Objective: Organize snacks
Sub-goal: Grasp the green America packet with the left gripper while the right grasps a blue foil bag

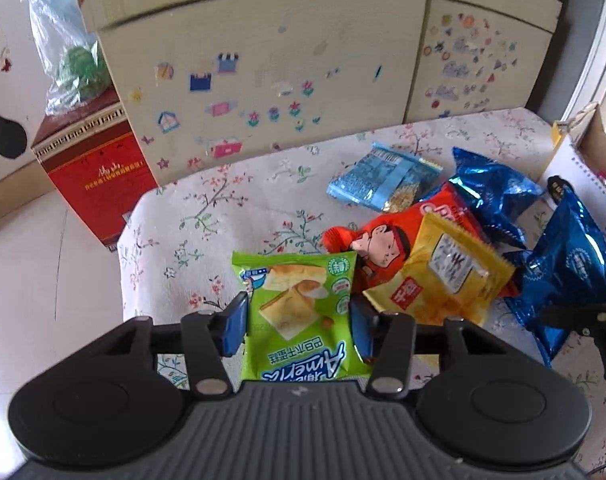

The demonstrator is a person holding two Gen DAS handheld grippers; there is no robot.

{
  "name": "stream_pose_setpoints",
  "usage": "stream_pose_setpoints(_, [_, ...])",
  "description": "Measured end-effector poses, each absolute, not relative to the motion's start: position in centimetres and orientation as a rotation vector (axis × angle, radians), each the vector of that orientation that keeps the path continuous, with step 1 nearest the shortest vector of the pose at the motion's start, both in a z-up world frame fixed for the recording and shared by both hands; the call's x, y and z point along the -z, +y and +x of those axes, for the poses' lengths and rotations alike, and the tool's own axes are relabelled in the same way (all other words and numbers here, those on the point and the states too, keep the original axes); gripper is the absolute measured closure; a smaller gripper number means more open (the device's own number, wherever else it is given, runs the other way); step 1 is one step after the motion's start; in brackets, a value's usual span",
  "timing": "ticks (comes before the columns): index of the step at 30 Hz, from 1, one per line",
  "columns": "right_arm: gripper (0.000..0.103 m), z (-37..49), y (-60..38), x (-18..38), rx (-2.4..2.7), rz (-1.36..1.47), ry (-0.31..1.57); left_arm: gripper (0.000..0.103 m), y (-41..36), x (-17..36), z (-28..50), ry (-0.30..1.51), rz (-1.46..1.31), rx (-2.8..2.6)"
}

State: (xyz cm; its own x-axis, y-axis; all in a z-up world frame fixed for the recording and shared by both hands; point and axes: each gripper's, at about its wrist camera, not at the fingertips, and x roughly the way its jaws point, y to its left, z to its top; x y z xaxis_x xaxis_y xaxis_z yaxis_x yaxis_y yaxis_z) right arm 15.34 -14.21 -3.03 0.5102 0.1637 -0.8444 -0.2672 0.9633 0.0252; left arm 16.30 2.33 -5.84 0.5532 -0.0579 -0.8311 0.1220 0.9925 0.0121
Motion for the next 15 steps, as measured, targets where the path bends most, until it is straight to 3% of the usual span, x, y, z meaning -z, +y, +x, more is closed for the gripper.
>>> stream_pose_setpoints(15, [0.051, 14.5, -14.3, 0.8, -0.277, -0.13, 0.932, 0.052, 2.0, 1.9, 14.3, 0.864, 0.098, 0.097])
